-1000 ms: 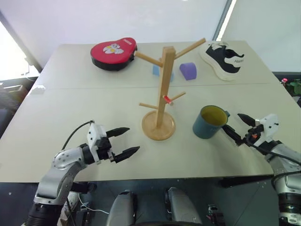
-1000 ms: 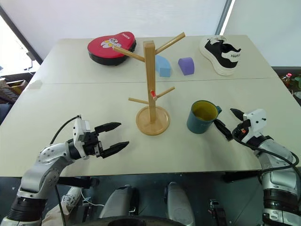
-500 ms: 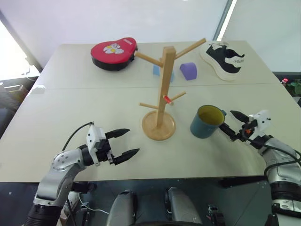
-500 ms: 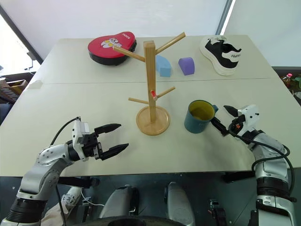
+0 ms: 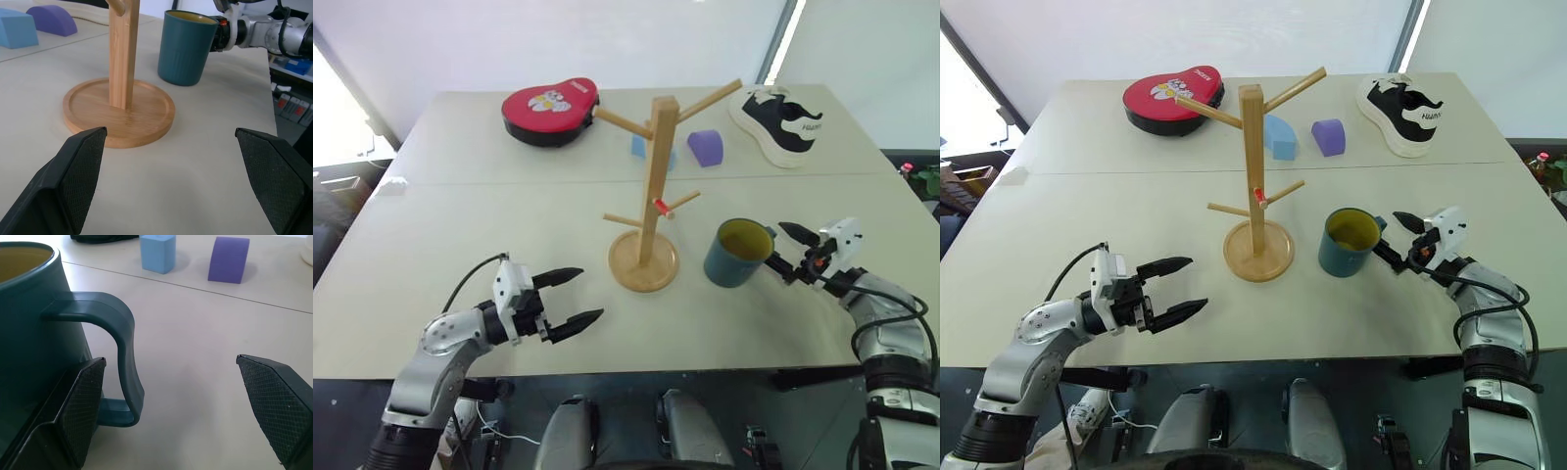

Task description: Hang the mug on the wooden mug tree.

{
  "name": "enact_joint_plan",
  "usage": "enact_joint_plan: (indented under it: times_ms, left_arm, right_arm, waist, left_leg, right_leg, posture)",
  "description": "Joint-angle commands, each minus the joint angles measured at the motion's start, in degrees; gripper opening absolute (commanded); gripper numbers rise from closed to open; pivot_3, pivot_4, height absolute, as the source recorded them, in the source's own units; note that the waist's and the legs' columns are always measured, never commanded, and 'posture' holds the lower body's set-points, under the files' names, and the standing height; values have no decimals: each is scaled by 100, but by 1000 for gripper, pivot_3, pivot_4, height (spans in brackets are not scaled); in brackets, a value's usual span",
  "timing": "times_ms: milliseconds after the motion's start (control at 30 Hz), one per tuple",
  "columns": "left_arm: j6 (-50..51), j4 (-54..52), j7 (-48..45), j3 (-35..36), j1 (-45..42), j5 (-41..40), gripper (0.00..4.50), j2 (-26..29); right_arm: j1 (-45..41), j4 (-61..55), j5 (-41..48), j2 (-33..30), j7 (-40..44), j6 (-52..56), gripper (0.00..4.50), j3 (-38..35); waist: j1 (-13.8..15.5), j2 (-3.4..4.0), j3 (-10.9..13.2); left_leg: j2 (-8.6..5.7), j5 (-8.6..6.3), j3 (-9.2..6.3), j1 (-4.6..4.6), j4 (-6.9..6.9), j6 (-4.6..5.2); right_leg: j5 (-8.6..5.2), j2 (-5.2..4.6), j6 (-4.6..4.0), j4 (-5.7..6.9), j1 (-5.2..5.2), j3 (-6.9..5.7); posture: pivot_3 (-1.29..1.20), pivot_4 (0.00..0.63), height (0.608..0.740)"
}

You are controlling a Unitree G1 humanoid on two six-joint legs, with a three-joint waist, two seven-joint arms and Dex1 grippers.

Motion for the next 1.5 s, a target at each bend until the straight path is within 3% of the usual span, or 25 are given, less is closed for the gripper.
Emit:
enact_joint_plan:
  times_ms: [33, 233, 267, 467, 633, 800, 1133, 1500]
  left_arm:
    - [-13, -205, 44, 40, -63, -36, 4500, 30]
    - [31, -235, 95, 41, -82, -46, 4500, 42]
    - [35, -229, 93, 44, -88, -49, 4500, 45]
    - [64, -208, 78, 54, -139, -64, 4500, 65]
    - [95, -147, 47, 77, -204, -60, 4500, 114]
    - [126, -91, 12, 78, -305, -91, 4500, 131]
    - [71, -75, -52, 206, -323, -114, 4500, 189]
    - [50, 65, -39, 321, -542, -85, 4500, 251]
  right_arm:
    - [-146, -51, 103, -17, 183, -35, 3503, -11]
    - [-124, -258, 190, -8, 352, 137, 361, 9]
    - [-104, -316, 204, -3, 357, 157, 37, 7]
    - [212, -1075, 177, -2, 170, 200, 37, 49]
    - [810, -3170, -959, -505, -336, -455, 37, 348]
    - [1022, -4484, -1211, -990, -478, -97, 37, 421]
    - [279, -5548, -944, -1489, -482, 878, 37, 612]
    - [-565, -6464, -758, -1491, -517, 1949, 37, 1184]
  waist:
    - [0, 0, 0]
    - [2, 0, 0]
    - [2, 0, 0]
    - [8, 1, 0]
    - [12, 14, 6]
    - [8, 7, 3]
    - [1, 6, 5]
    - [15, 2, 6]
  left_leg:
    - [0, 0, 0, 0, 0, 0]
    - [0, 0, 0, 0, 0, 0]
    - [0, 0, 0, 0, 0, 0]
    - [0, 0, -1, -1, 0, 0]
    - [0, 0, -1, -6, -1, 0]
    - [0, 0, 0, -2, 0, 0]
    - [1, 0, -1, -5, 1, 0]
    - [0, 0, -5, -12, 1, 0]
  right_leg:
    - [0, 0, 0, 0, 0, 0]
    - [0, -6, 0, 0, 0, 1]
    - [0, -10, 0, 0, 0, 1]
    - [0, -13, 0, 0, 0, 0]
    - [0, -13, 0, 1, -6, -1]
    - [0, -2, 0, 1, -4, -3]
    - [-1, -1, -1, -1, -6, -4]
    - [-1, -18, -2, -9, -7, -9]
  posture:
    - [0, 150, 735]
    - [0, 150, 735]
    - [0, 150, 735]
    - [0, 150, 735]
    - [0, 150, 735]
    - [0, 150, 735]
    - [0, 150, 735]
    - [0, 150, 735]
